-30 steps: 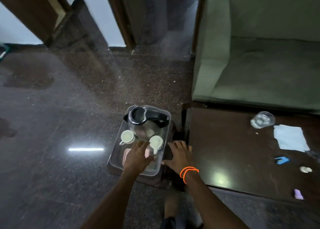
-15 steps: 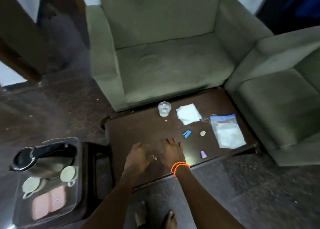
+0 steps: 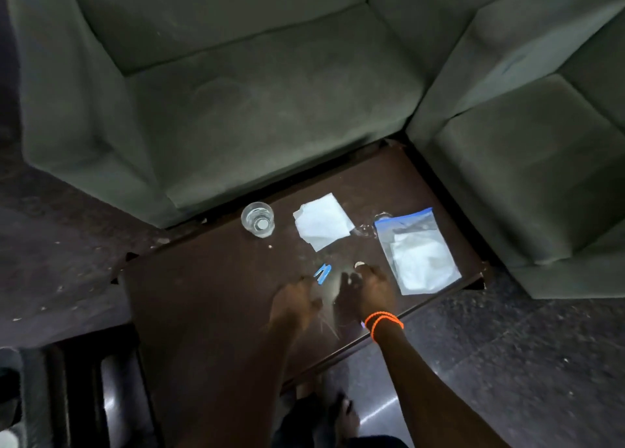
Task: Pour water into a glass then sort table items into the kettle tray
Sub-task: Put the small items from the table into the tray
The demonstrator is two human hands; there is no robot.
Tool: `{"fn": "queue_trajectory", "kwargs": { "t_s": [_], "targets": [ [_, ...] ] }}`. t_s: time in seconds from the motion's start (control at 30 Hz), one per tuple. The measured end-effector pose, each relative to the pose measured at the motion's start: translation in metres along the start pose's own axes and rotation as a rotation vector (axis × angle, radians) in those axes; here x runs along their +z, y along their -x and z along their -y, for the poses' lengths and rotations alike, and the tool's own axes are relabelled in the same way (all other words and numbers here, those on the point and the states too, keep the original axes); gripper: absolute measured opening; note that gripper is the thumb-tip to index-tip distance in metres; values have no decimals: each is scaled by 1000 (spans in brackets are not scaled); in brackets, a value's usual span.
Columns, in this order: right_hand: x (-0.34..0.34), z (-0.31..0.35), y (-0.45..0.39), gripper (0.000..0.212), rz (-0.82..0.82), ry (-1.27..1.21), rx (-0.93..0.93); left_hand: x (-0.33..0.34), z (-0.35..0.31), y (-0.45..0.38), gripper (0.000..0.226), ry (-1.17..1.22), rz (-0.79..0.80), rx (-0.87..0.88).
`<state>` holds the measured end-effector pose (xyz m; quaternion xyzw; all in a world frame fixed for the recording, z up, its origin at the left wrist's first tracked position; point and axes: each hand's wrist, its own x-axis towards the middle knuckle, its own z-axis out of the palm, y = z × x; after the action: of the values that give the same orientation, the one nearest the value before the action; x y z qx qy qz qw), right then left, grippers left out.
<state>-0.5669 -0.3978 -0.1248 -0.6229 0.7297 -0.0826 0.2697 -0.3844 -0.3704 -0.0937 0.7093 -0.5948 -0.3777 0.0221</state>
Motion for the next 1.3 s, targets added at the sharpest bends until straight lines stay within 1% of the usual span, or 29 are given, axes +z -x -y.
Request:
{"fn": "queue_trajectory", "kwargs": {
  "t_s": [0.07,0.13,0.27,0.3,0.37,0.4,0.43,0.57,0.73,0.9,1.0,1.07,1.13,1.2,1.27,1.3],
  "targets": [
    [4,-14,-19,18,-34,-54,51,28,-6,-13,35,-12,66,40],
    [9,-31,-40,20,5,-85,50,58,-17,-23,37,10,111,42],
    [18,-52,-72,50,179,-97,-58,111,-34,-33,46,141,105,-17],
    [21,-55,-75,53,211,-96,-78,125,-34,-34,50,157,94,-9],
    [28,-56,-76,51,248,-105,-107,144,-35,-36,51,177,66,-9],
    [31,-57,-76,48,249,-101,-120,151,-35,-37,45,200,56,-23],
    [35,-58,-76,44,237,-92,-131,158,-34,-39,39,229,45,-27],
    [39,-62,-71,33,169,-100,-143,167,-28,-45,34,341,23,-60],
    [17,-52,-58,29,170,-74,-164,142,-23,-39,32,324,-47,-68],
    [-19,-12,-32,25,174,-43,-210,91,-30,-13,21,381,-177,-99],
    [-35,19,-11,32,183,-34,-263,56,-28,14,19,476,-283,-114],
    [-43,42,5,38,196,-43,-329,40,-15,32,22,551,-362,-129],
    [-46,68,22,43,222,-17,-390,24,2,53,24,558,-435,-148],
    [-47,97,45,40,267,42,-440,-8,9,88,28,493,-491,-149],
    [-45,127,70,34,326,44,-485,-29,29,119,32,456,-540,-174],
    [-42,142,83,35,343,46,-519,-37,43,134,35,460,-585,-186]
  ]
}}
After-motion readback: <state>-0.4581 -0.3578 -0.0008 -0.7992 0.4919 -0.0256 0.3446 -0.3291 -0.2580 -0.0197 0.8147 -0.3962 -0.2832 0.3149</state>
